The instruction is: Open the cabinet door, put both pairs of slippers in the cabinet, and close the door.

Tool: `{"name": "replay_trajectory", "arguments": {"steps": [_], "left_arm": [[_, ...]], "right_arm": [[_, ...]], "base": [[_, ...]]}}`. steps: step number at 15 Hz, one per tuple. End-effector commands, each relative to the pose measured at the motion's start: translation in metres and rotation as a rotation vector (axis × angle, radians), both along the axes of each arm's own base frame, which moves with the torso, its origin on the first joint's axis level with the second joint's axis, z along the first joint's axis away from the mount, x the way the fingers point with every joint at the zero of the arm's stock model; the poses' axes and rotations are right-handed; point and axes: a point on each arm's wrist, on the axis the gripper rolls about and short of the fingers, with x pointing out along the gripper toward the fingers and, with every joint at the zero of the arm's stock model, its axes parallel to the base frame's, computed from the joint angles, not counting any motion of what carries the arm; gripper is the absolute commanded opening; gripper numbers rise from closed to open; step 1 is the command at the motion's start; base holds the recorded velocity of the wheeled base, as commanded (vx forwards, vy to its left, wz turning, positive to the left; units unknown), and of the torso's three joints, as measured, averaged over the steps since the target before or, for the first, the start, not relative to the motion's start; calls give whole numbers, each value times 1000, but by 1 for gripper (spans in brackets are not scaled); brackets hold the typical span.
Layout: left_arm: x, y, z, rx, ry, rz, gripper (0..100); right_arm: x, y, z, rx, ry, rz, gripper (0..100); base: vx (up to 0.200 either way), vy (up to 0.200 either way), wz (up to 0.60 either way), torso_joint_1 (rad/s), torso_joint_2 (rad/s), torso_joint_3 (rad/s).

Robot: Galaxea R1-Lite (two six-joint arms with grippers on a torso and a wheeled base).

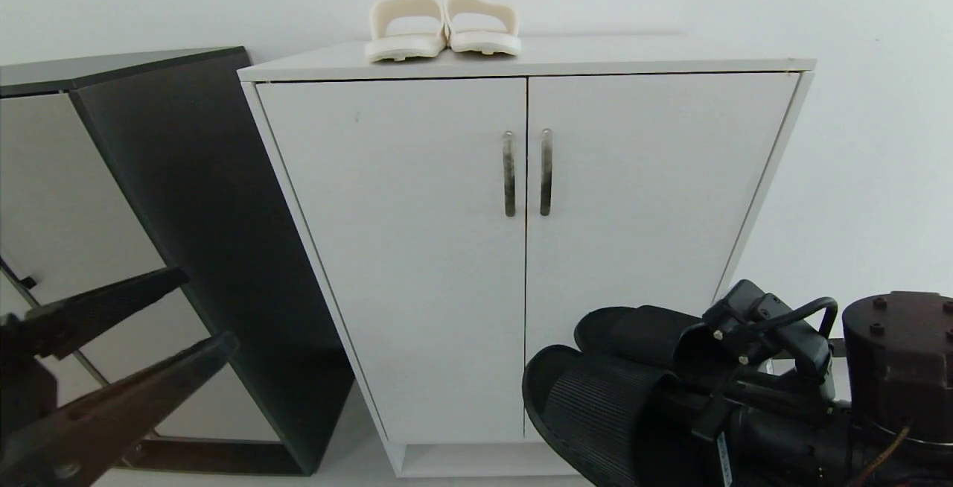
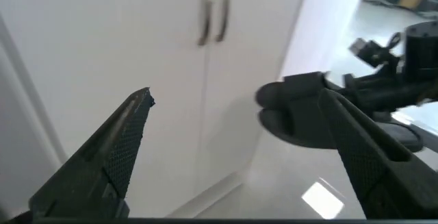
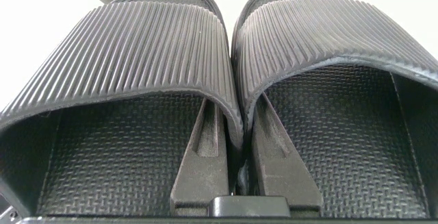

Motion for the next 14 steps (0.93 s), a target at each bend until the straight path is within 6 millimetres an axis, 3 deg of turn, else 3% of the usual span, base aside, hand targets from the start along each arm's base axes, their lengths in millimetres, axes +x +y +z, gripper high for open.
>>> {"name": "replay_trajectory", "arguments": {"steps": [1,6,14], "left_arm": [[31,-22,2,5,92,-88,100],[65,-55,10,9,147,-182,100],[98,-122,42,-18,112,-349,100]], "right_arm": [[-1,-1,0,3,-1,1,0],[-7,5,-1,-5,2,38,0],[-9,6,-6,-16,19,51,0]], "base": [[0,0,0,0,0,0],[0,0,0,0,0,0],[0,0,0,0,0,0]]}}
